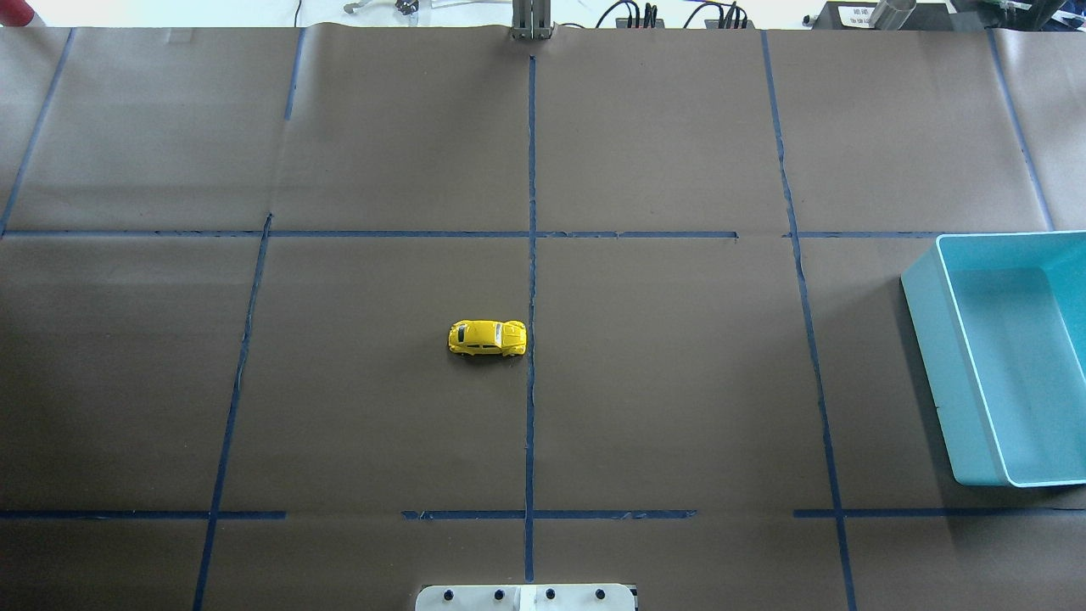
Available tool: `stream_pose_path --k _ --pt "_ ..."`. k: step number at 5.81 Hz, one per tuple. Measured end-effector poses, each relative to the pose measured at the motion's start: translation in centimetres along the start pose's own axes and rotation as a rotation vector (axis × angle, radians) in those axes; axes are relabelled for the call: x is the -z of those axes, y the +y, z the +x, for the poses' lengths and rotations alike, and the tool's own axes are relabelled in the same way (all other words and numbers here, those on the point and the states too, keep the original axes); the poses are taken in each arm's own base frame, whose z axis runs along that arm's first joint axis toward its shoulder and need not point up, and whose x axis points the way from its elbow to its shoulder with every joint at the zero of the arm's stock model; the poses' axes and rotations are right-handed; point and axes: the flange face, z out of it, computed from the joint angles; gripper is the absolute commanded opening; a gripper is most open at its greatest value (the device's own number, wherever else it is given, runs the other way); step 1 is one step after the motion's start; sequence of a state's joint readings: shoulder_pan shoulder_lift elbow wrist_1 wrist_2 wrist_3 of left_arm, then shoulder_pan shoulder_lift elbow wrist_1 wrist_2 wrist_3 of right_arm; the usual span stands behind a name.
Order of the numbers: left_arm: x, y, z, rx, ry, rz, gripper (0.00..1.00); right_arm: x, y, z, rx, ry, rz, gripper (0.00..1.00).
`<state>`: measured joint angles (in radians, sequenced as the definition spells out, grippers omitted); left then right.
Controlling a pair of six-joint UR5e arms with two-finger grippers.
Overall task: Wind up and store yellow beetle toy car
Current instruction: 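Reach the left gripper toward the yellow beetle toy car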
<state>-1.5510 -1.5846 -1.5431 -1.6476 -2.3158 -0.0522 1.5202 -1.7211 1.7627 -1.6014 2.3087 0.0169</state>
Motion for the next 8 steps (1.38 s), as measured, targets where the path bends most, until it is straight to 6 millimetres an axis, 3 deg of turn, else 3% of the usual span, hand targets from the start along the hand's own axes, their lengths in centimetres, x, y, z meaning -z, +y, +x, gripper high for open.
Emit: stream_pose_path --k 3,5,6,7,8 --pt "-0.1 -0.1 0.2 -0.007 0.001 -0.002 1.0 0.0 0.0 0.0 0.0 0.0 0.0 1.0" --pt "0.4 -1.6 2.2 -0.045 0.008 0.009 1.0 0.0 0.0 0.0 0.0 0.0 0.0 1.0" --pt "0.3 -3.3 5.2 -0.102 0.014 0.011 1.0 0.0 0.0 0.0 0.0 0.0 0.0 1.0" --pt "0.2 -5.0 9.5 -0.184 0.024 0.018 1.0 0.0 0.0 0.0 0.0 0.0 0.0 1.0" --pt "0.1 -6.3 15.4 -0.288 0.041 0.023 1.0 0.0 0.0 0.0 0.0 0.0 0.0 1.0"
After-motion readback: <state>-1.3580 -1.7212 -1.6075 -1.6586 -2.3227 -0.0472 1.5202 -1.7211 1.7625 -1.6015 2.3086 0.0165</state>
